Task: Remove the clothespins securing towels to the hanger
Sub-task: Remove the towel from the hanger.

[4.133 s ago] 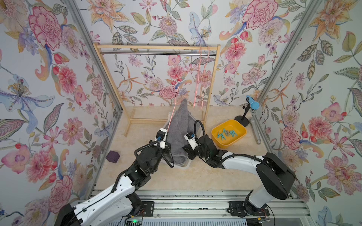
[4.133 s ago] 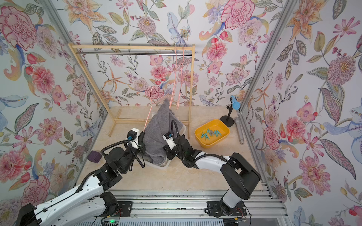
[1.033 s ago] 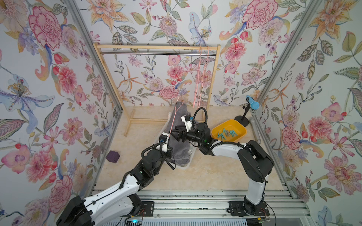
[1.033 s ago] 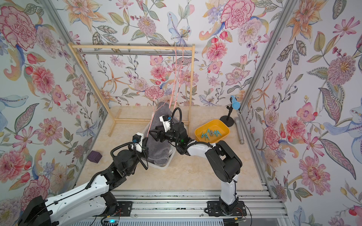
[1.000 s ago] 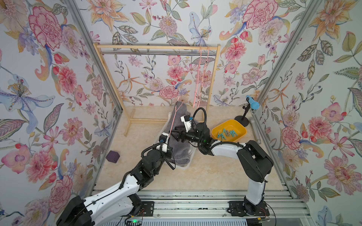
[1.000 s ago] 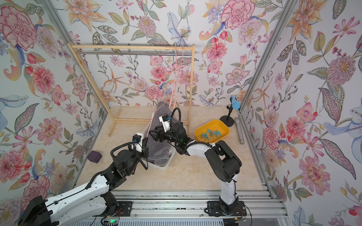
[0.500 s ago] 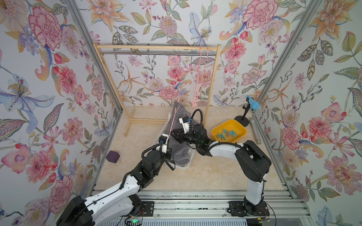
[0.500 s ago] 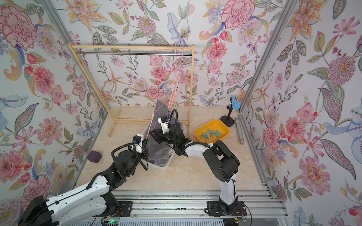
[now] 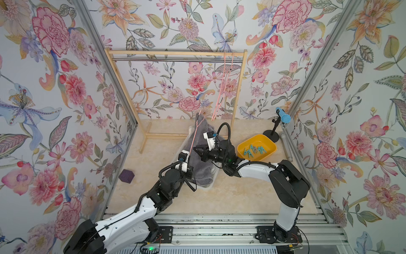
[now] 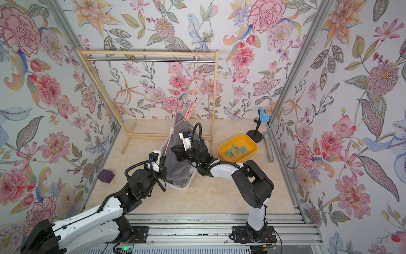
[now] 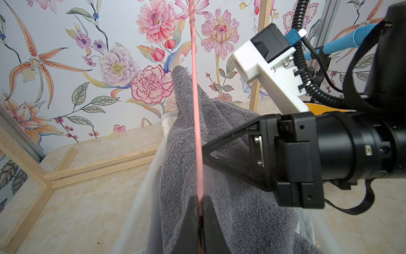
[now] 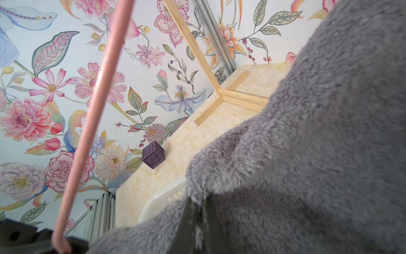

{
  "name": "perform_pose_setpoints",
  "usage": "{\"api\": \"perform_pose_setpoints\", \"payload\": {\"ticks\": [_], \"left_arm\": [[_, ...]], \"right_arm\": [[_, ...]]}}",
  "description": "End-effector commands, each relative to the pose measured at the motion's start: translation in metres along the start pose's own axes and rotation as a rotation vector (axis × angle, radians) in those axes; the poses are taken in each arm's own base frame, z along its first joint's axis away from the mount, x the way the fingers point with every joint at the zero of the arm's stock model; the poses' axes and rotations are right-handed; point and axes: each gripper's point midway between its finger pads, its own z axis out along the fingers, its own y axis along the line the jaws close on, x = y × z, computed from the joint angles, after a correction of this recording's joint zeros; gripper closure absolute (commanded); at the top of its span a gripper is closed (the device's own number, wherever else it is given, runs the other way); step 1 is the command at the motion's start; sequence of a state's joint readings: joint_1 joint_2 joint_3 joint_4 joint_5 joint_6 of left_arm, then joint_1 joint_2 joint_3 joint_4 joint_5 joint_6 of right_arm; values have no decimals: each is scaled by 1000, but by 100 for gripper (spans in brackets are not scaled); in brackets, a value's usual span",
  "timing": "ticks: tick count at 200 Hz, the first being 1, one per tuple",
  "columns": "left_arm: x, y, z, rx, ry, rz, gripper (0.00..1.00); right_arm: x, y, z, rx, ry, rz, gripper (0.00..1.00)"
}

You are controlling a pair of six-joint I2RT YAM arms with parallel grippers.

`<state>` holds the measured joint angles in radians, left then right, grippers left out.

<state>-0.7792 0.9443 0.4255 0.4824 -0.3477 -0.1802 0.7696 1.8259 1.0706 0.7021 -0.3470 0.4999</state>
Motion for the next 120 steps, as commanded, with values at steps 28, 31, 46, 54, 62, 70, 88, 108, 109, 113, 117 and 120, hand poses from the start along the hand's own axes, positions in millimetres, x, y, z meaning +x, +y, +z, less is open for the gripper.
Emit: {"api": "perform_pose_setpoints", "payload": {"ticks": [28, 31, 46, 54, 62, 70, 88, 108, 109, 113, 117, 120], "left_arm": [[-25, 7, -4, -30, -68, -22, 100], [-26, 8, -4, -31, -71, -22, 100], [-31, 10, -5, -42, -77, -13, 100], [-34, 11, -6, -47, -81, -11, 100], [-38, 13, -7, -53, -90, -10, 100], [-42, 14, -8, -57, -99, -9, 100], [-51, 16, -9, -69, -114, -4, 100], [-60, 18, -10, -80, -131, 1, 100], [-60, 18, -10, -80, -131, 2, 100], [-62, 18, -10, -81, -134, 1, 100], [-64, 19, -10, -82, -138, 2, 100], [-65, 19, -9, -82, -140, 1, 100]], "right_arm": [[-17, 17, -32, 23, -45, -69, 100], [-17, 17, -34, 27, -46, -71, 100], [-17, 19, -42, 43, -49, -83, 100], [-16, 19, -47, 53, -48, -88, 100], [-14, 19, -51, 62, -46, -95, 100], [-11, 20, -55, 72, -42, -102, 100], [-6, 19, -64, 98, -33, -118, 100], [3, 16, -72, 126, -17, -124, 100], [4, 15, -72, 128, -15, -124, 100], [6, 14, -74, 132, -10, -122, 100], [9, 13, -75, 134, -5, -120, 100], [10, 13, -76, 136, -3, -119, 100]]}}
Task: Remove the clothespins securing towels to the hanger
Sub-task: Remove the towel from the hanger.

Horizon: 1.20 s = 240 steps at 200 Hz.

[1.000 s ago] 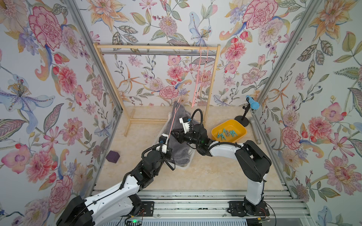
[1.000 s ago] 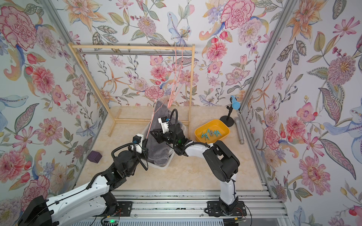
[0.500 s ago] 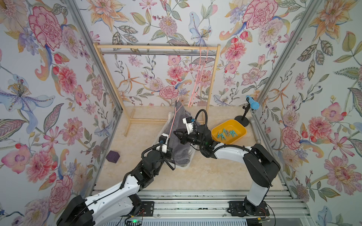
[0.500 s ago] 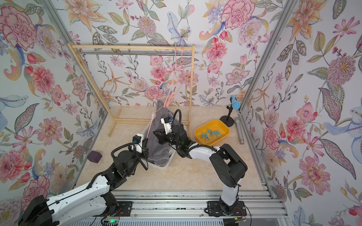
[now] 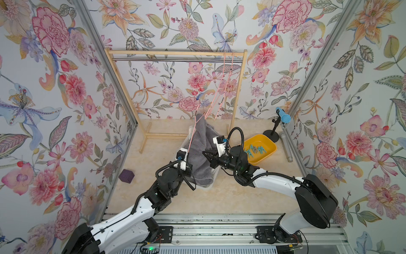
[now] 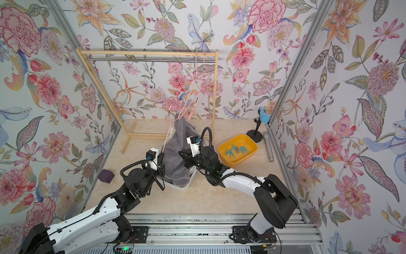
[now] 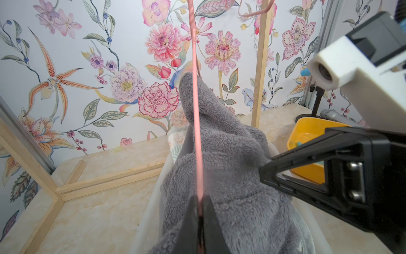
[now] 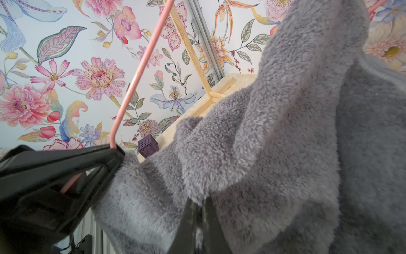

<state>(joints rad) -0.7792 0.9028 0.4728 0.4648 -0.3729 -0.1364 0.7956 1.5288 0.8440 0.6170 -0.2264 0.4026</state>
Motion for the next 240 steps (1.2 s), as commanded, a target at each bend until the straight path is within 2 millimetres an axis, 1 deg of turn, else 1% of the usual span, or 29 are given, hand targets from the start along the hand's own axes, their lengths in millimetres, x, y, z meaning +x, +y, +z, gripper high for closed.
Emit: {"api": "perform_pose_setpoints", "payload": {"ticks": [1, 54, 77, 135, 166, 211, 240], "left_arm": [[-35, 12, -2, -56, -78, -10, 100], [-50, 10, 4, -56, -101, 5, 100], [-57, 11, 4, -62, -113, 11, 100], [-73, 15, -1, -73, -137, 10, 100], [-75, 21, -3, -96, -126, 19, 100], [-77, 26, -7, -112, -122, 9, 100], [-74, 28, -7, -120, -110, 4, 100]], "right_arm": [[12, -6, -10, 43, 27, -23, 100], [49, -22, -17, 88, 88, 24, 100], [63, -25, -17, 97, 112, 35, 100], [85, -22, -6, 120, 191, 5, 100], [100, -22, 2, 152, 258, -31, 100], [112, -22, 11, 213, 338, -85, 100], [107, -18, 10, 216, 329, -106, 100]]}}
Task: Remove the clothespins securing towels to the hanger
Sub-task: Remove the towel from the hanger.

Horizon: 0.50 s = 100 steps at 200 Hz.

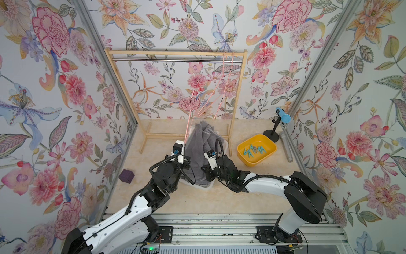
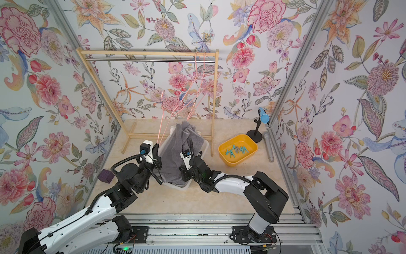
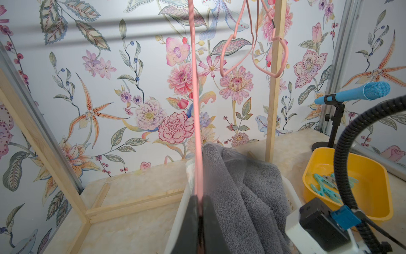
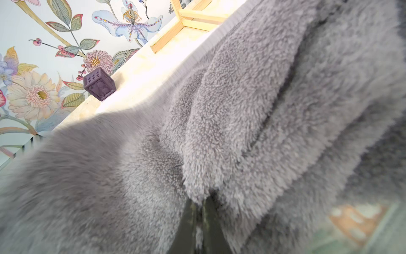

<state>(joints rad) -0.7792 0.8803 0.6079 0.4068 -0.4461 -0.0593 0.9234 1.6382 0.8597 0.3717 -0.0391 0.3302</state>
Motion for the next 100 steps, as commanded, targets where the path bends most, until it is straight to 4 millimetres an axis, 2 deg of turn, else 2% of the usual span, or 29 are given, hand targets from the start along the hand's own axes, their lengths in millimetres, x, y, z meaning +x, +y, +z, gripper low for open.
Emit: {"api": "perform_pose_setpoints", "payload": {"ticks": [1, 20, 34, 57, 74, 100], "left_arm": [[-18, 12, -2, -42, -29, -25, 100], [-17, 14, -3, -55, -22, -28, 100], [-16, 17, -4, -65, -16, -32, 100], [-11, 21, -4, -86, 2, -36, 100], [-7, 25, -5, -102, 18, -40, 100], [0, 32, -4, -123, 42, -54, 100]], "right_arm": [[4, -2, -1, 38, 30, -36, 100], [-5, -2, -9, 45, 0, -47, 88], [-15, 1, -19, 39, -40, -66, 64], [-40, 8, -41, 18, -142, -107, 39], [-57, 12, -55, 9, -207, -145, 31], [-72, 17, -62, -15, -238, -204, 28]]}}
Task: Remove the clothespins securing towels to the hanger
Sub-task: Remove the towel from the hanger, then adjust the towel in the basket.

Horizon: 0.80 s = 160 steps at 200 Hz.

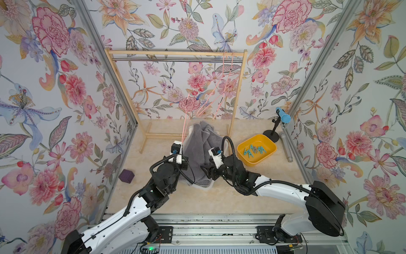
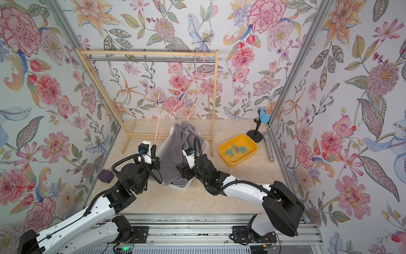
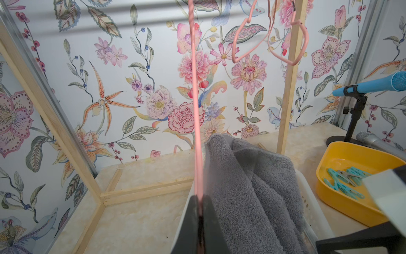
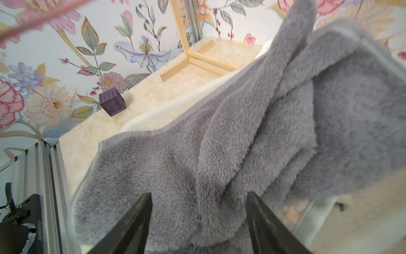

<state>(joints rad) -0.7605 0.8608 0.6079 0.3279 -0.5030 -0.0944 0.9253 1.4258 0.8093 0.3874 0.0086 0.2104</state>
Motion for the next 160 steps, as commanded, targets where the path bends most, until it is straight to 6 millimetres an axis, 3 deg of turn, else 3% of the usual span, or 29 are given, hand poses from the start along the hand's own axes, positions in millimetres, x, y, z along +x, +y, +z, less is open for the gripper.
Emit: {"api": "perform_pose_setpoints", "payload": {"ticks": [1, 24, 77, 114, 160], "left_arm": [[-13, 16, -1, -53, -13, -55, 100], [-7, 25, 1, -71, 20, -73, 100], [15, 44, 7, -109, 80, -122, 100], [20, 47, 9, -108, 94, -139, 100], [18, 51, 10, -119, 88, -146, 100]], "right_arm": [[-19, 2, -5, -18, -56, -81, 29], [-22, 11, -4, -84, -45, -126, 30], [-2, 34, 12, -200, 65, -179, 32], [27, 37, 42, -198, 194, -217, 32], [72, 17, 83, -112, 393, -237, 31]]}}
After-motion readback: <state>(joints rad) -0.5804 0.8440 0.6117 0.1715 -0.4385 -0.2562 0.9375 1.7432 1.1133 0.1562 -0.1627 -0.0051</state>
